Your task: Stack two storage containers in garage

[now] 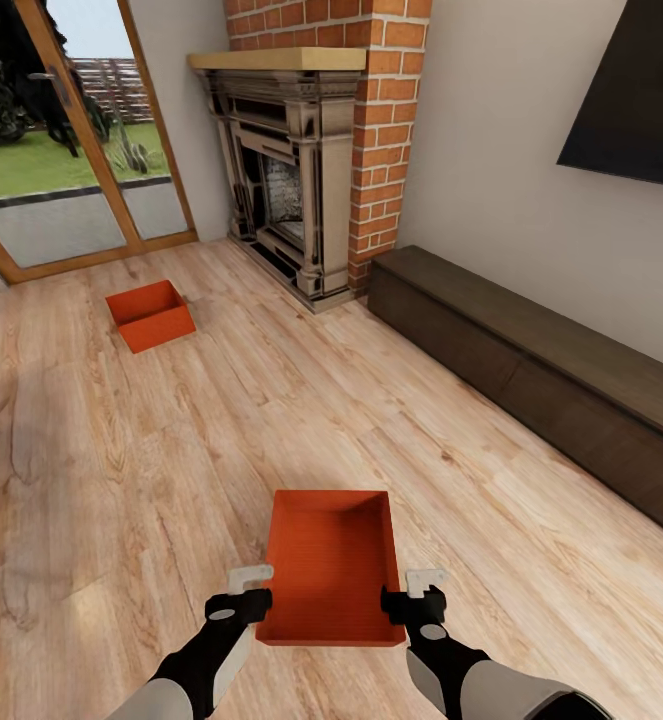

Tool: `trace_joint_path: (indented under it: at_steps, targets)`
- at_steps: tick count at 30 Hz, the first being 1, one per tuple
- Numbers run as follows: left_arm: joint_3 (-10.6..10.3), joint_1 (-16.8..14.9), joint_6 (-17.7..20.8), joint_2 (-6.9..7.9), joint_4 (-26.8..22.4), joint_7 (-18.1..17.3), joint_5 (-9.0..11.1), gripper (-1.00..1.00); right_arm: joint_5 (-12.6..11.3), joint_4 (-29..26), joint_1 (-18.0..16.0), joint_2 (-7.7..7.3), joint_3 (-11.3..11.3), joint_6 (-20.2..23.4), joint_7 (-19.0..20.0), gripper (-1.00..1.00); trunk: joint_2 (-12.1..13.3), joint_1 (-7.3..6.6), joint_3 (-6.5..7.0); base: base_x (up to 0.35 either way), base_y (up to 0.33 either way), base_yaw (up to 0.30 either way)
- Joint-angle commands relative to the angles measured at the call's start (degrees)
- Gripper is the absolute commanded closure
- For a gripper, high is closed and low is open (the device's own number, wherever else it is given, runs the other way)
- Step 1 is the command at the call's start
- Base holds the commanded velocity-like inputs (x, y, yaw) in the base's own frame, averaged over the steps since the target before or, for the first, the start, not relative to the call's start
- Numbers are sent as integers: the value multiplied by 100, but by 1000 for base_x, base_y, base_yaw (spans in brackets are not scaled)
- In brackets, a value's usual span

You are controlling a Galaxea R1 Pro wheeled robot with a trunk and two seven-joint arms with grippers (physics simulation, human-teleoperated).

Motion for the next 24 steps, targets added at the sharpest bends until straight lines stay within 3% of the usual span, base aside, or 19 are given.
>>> trace_joint_path:
  at_steps: [1,18,24]
  targets:
    - [3,0,31,-2,-12,16,18,-100,-51,6,-3,2,50,-19,-16,-100,-2,0,-4,0,0,0]
    - [25,0,31,-8,-20,24,27,-100,-43,6,-3,-10,47,-28,-16,-100,-2,0,-4,0,0,0]
    - [37,0,29,-3,-71,25,27,-100,-45,6,-3,-18,47,-28,-16,-100,-243,131,-112,0,0,0]
